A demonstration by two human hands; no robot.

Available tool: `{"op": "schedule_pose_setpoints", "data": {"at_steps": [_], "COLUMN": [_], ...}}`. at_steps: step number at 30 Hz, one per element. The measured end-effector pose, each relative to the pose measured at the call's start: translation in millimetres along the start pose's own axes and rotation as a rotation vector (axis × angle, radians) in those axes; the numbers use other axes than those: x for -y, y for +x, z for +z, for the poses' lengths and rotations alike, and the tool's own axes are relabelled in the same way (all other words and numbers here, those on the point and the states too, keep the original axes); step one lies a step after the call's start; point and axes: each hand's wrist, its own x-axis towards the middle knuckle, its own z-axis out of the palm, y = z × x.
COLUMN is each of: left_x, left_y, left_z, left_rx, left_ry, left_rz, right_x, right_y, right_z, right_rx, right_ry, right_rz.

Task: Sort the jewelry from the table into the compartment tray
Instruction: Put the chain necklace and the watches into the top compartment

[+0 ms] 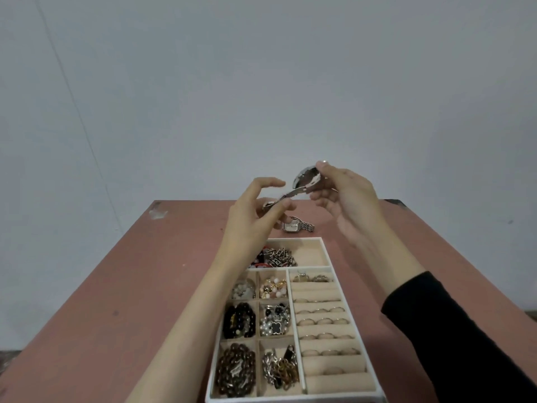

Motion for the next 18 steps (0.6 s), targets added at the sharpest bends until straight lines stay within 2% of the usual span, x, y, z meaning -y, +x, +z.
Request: {"op": "schedule_pose_setpoints", "data": {"at_steps": [3,7,10,18], "left_x": [2.0,7.8,11.0,10.5], "left_y": [-3.0,-3.2,-2.3,-2.3], "left_z": [2.2,-3.0,-7.5,-9.7], "left_rx": [0.018,-0.054,-0.113,-0.114], "left_ry": [0.092,0.161,0.163,0.075], "left_rz": [0.022,0.034,0.042,0.033], "right_x": [-15.7,-28.3,-29.5,-30.4], "right_y": [1.8,-5.5,-9.7,-22.6], "right_z": [-5.6,-8.2,-10.7,-6.7], "right_rx": [-0.100,-0.089,-0.003,0.257], "right_ry": [-0.045,-0.142,-0.250,-0.537], "right_rz": [0.034,0.044,-0.013,-0.118]}}
